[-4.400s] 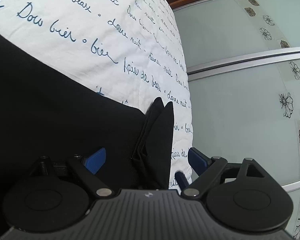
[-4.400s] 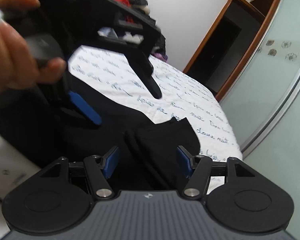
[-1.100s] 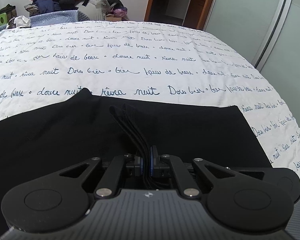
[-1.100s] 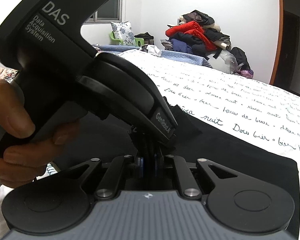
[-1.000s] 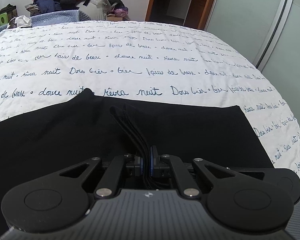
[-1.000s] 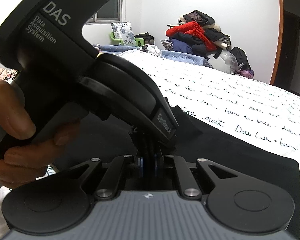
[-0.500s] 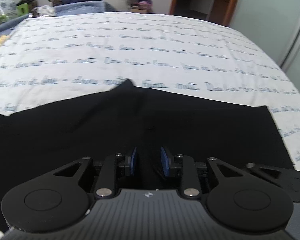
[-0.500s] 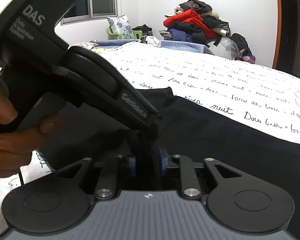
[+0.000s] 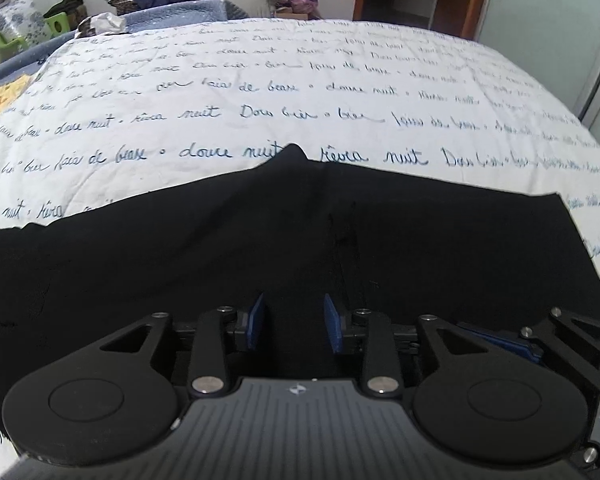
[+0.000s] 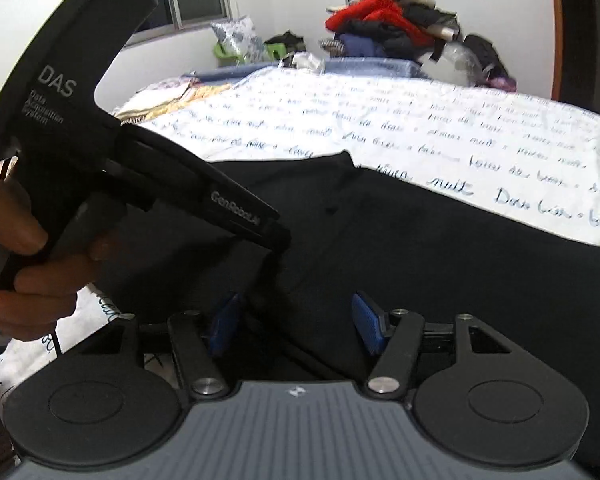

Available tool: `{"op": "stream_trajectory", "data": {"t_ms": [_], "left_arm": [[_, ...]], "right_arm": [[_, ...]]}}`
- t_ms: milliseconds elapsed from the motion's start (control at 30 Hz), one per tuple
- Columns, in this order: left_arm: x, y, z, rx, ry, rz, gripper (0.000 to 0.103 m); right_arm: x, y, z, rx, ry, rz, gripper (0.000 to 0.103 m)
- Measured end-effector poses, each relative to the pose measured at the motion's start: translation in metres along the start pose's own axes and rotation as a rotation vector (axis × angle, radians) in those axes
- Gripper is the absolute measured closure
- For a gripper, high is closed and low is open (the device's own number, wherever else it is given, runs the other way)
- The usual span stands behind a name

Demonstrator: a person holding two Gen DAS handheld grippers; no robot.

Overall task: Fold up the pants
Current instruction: 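Open both grippers and release the black pants flat on the duvet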

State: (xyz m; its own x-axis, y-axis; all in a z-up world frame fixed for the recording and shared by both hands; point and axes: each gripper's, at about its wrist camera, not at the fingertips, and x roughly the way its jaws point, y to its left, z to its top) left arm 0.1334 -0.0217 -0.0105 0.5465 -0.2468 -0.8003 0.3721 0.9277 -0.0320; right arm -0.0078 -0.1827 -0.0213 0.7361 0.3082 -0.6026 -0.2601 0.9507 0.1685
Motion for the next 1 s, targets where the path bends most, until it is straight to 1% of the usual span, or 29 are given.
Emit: {"op": "stream_trajectory", "data": {"t_ms": [100, 133, 167, 233, 300, 367, 433, 500, 567, 633, 667, 767, 867, 1000], "left_arm": [[-0.006, 0.006, -0.003, -0.018, -0.008, 0.016, 0.059], [-0.007, 0.008, -0.005, -0.016, -0.009, 0.022, 0.055], [-0.007, 0.009, -0.007, -0.011, -0.008, 0.028, 0.052], [-0.009, 0.012, -0.011, -0.006, -0.007, 0.046, 0.051], [-0.013, 0.017, -0.016, -0.01, -0.007, 0.06, 0.049], [-0.019, 0.024, -0.02, -0.036, -0.014, 0.06, 0.045], [-0.026, 0.032, -0.023, -0.061, -0.026, 0.066, 0.041], [-0.033, 0.038, -0.026, -0.075, -0.042, 0.073, 0.04], [-0.04, 0.043, -0.028, -0.088, -0.052, 0.077, 0.039], [-0.046, 0.049, -0.031, -0.096, -0.063, 0.086, 0.032], [-0.048, 0.051, -0.032, -0.099, -0.067, 0.094, 0.031], [-0.05, 0.056, -0.037, -0.106, -0.066, 0.117, 0.03], [-0.05, 0.062, -0.041, -0.125, -0.057, 0.111, 0.03], [-0.049, 0.064, -0.046, -0.128, -0.048, 0.131, 0.03]], "right_arm": [[-0.008, 0.001, 0.0, 0.017, -0.035, -0.004, 0.042], [-0.005, 0.001, 0.0, 0.016, -0.026, -0.008, 0.042], [-0.002, 0.001, -0.001, 0.013, -0.007, -0.014, 0.041], [0.004, 0.002, -0.005, 0.008, 0.032, -0.026, 0.042], [-0.002, 0.004, -0.007, 0.013, 0.017, -0.036, 0.041], [-0.009, 0.006, -0.006, 0.032, -0.017, -0.038, 0.041], [-0.008, 0.005, -0.004, 0.048, -0.039, -0.06, 0.041], [-0.006, 0.002, -0.003, 0.067, -0.036, -0.082, 0.041], [-0.001, -0.003, -0.004, 0.101, -0.007, -0.082, 0.041], [-0.003, -0.004, -0.006, 0.116, 0.003, -0.082, 0.042], [-0.004, -0.003, -0.006, 0.116, -0.004, -0.089, 0.041], [-0.007, 0.001, -0.006, 0.122, -0.034, -0.103, 0.041], [0.001, 0.001, -0.007, 0.112, 0.007, -0.118, 0.042], [-0.003, 0.006, -0.009, 0.121, -0.018, -0.131, 0.041]]}}
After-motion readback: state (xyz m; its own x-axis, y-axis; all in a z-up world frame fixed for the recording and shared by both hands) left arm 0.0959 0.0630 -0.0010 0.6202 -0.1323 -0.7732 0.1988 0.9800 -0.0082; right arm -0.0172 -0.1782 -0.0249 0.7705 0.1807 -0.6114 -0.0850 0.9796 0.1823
